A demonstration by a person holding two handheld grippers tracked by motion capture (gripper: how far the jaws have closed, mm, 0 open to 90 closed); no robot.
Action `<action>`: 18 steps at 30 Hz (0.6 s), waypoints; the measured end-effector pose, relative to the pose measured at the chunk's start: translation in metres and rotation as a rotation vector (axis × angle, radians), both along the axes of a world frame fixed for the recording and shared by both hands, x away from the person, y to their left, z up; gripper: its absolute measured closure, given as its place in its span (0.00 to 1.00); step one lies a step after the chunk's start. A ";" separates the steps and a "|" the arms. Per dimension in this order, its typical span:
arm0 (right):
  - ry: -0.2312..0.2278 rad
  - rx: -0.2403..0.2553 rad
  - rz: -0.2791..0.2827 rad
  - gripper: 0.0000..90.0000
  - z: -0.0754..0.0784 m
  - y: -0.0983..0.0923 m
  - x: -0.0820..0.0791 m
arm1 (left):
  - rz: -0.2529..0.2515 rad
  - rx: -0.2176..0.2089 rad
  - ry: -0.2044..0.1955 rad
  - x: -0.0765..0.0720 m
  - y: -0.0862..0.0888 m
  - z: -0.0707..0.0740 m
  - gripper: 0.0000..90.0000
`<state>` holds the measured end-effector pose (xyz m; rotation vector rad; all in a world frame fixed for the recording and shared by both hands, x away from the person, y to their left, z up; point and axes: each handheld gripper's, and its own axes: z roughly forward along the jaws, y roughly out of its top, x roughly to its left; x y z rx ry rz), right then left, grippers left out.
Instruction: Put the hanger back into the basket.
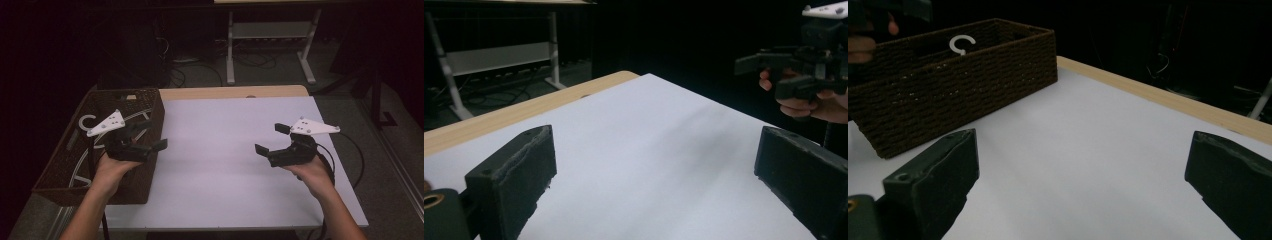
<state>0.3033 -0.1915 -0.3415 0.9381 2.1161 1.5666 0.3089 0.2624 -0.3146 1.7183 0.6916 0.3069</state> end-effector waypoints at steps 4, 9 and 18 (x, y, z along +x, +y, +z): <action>-0.014 0.020 -0.007 0.00 0.005 0.000 0.001 | -0.002 -0.005 -0.010 -0.002 -0.004 -0.006 0.03; -0.029 0.058 -0.021 0.00 0.010 -0.004 0.001 | -0.001 -0.016 -0.012 -0.002 -0.005 -0.012 0.03; -0.051 0.086 -0.030 0.00 0.014 -0.012 -0.003 | -0.004 -0.025 -0.020 -0.004 -0.003 -0.013 0.03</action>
